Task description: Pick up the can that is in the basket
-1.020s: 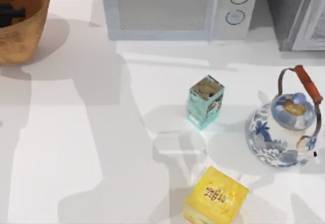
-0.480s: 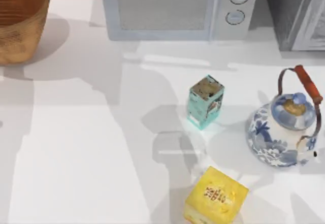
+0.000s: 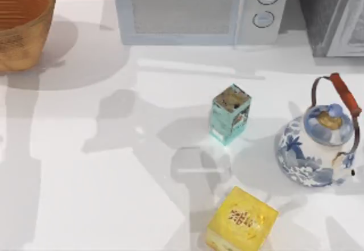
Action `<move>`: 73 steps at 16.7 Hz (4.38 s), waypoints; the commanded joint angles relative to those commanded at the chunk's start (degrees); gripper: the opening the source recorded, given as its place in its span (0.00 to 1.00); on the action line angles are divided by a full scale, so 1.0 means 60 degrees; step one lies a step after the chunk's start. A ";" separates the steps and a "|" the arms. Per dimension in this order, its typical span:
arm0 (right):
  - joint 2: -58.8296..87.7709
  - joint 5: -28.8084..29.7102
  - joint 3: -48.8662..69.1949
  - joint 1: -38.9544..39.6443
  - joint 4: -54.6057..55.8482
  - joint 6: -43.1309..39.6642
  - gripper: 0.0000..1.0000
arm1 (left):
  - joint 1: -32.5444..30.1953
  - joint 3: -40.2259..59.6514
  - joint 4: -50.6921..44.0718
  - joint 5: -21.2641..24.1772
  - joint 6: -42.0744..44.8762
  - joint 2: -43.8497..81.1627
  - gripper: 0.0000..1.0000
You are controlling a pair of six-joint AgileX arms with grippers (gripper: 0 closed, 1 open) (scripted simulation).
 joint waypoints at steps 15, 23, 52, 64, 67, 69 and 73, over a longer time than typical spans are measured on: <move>0.0000 0.0000 0.0000 0.0000 0.0000 0.0000 1.00 | -0.1104 -1.2308 0.4278 0.0114 -0.0655 -1.3765 0.00; 0.0000 0.0000 0.0000 0.0000 0.0000 0.0000 1.00 | -0.1146 -1.2734 0.4515 0.0152 -0.0650 -1.4327 0.00; 0.0000 0.0000 0.0000 0.0000 0.0000 0.0000 1.00 | -0.1820 -0.7099 1.3308 0.8098 0.0708 0.1670 0.00; 0.0000 0.0000 0.0000 0.0000 0.0000 0.0000 1.00 | -0.1716 -0.5089 1.5640 1.2655 0.0941 0.6981 0.00; 0.0000 0.0000 0.0000 0.0000 0.0000 0.0000 1.00 | -0.1774 -0.4351 1.6122 1.3967 0.1130 0.8105 0.00; 0.0000 0.0000 0.0000 0.0000 0.0000 0.0000 1.00 | -0.1866 -0.3898 1.6442 1.4584 0.1290 0.8621 0.00; 0.0000 0.0000 0.0000 0.0000 0.0000 0.0000 1.00 | -0.1936 -0.3662 1.6620 1.4851 0.1391 0.8852 0.00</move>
